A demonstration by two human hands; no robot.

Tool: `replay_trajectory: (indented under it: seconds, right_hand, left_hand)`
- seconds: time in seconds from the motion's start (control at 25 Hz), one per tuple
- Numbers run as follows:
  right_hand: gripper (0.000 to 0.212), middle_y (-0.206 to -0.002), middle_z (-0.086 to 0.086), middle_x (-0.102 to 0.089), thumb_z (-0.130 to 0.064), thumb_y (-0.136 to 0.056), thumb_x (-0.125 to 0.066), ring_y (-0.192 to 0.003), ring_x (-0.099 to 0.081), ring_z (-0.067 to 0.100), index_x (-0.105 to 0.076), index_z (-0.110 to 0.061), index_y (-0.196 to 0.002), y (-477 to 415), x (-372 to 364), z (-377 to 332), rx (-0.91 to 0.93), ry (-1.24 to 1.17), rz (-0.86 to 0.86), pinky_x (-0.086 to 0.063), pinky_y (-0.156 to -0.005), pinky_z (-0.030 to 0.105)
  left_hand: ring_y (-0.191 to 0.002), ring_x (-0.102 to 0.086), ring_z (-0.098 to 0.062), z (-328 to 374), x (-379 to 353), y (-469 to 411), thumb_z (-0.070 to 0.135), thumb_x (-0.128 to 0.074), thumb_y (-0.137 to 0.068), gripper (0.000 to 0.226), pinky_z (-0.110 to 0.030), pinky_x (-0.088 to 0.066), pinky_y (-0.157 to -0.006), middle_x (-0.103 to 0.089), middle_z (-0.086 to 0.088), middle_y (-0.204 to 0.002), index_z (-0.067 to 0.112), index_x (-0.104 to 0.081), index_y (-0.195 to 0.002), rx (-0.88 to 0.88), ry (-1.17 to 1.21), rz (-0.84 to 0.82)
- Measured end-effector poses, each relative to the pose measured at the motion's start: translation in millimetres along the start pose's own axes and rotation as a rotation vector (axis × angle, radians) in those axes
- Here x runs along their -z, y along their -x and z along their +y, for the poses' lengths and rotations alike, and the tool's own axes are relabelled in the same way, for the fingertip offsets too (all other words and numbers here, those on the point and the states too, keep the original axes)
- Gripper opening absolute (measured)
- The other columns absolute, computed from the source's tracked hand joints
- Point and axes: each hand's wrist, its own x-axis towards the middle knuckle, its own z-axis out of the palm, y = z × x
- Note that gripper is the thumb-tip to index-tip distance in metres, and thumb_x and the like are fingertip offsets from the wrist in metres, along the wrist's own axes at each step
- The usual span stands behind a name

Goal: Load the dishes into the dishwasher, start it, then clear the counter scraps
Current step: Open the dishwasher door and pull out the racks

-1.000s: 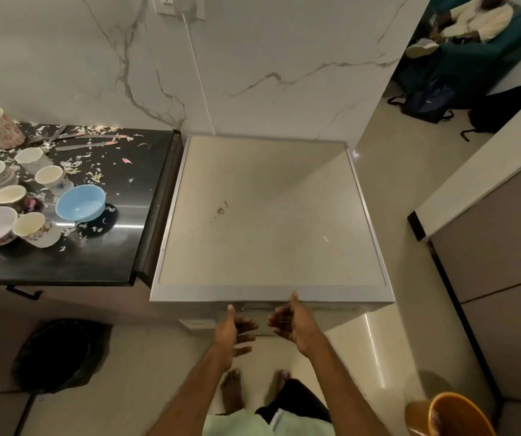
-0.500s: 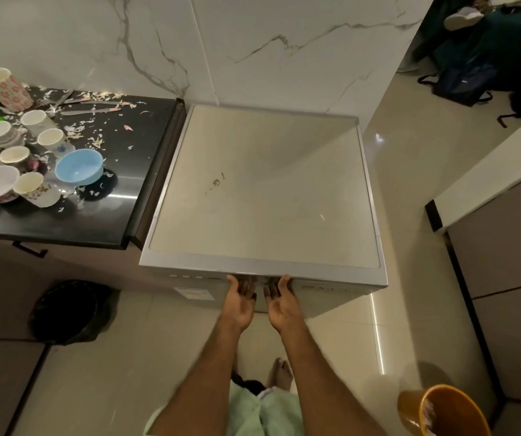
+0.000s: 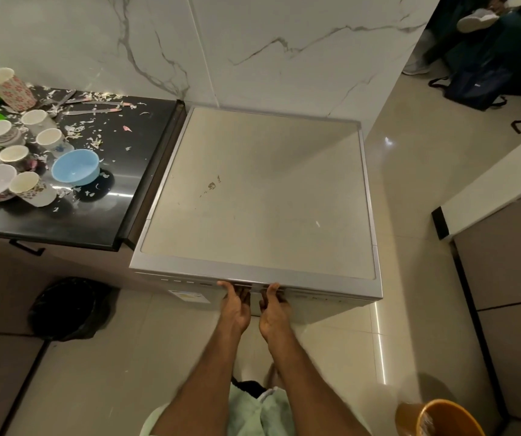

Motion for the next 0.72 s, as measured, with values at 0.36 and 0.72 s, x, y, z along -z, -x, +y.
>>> replay_trajectory:
  seconds: [0.36, 0.72]
  right_hand:
    - [0.085, -0.132, 0.015, -0.059, -0.061, -0.081, -0.067, -0.117, -0.06, 0.034, -0.046, -0.002, -0.138, 9, 1, 3, -0.095, 0.293, 0.178, -0.05, -0.095, 0.038]
    - [0.047, -0.116, 0.011, -0.07, -0.039, -0.086, -0.073, -0.078, -0.066, 0.014, -0.059, -0.014, -0.123, 18, 16, 0, -0.051, 0.269, -0.012, -0.038, -0.052, 0.024]
  left_hand:
    - [-0.113, -0.062, -0.032, 15, 28, 17, 0.059, -0.056, -0.089, 0.073, -0.046, -0.055, -0.093, -0.062, -0.017, -0.124, -0.001, -0.054, -0.13, -0.005, -0.496, 0.158]
    - [-0.11, -0.051, -0.025, 28, 58, 41, 0.044, -0.059, -0.095, 0.046, -0.036, -0.046, -0.094, -0.053, -0.009, -0.119, 0.013, -0.048, -0.127, -1.157, -1.667, 0.193]
